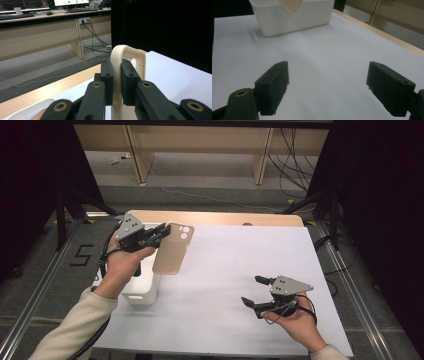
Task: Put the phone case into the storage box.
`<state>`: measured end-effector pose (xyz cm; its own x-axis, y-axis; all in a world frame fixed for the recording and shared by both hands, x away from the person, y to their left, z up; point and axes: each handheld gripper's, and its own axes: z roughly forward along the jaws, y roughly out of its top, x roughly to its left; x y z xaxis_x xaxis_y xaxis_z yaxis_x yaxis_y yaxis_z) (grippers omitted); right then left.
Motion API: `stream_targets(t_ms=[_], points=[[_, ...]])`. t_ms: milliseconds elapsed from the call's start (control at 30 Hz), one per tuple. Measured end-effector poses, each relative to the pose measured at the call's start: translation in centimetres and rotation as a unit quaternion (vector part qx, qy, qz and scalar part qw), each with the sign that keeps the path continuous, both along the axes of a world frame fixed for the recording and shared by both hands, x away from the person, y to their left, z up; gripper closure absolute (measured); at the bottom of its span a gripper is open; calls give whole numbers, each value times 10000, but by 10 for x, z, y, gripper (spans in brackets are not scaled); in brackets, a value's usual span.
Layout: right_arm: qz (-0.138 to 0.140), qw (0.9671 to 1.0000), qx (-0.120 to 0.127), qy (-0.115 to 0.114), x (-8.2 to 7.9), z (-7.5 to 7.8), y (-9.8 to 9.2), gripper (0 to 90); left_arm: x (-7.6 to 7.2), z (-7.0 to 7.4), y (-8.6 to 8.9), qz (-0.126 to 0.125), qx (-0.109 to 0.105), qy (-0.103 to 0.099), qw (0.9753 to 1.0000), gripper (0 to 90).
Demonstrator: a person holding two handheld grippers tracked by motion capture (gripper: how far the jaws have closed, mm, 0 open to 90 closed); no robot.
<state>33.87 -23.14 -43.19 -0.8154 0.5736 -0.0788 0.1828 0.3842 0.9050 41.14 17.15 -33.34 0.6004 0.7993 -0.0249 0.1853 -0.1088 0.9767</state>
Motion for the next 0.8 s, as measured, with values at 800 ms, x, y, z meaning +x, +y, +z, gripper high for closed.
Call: stream_targets(t_ms=[800], points=[[15, 10000, 23, 19, 0, -1, 1, 197, 2, 4, 22, 197, 2, -65, 9998, 818]])
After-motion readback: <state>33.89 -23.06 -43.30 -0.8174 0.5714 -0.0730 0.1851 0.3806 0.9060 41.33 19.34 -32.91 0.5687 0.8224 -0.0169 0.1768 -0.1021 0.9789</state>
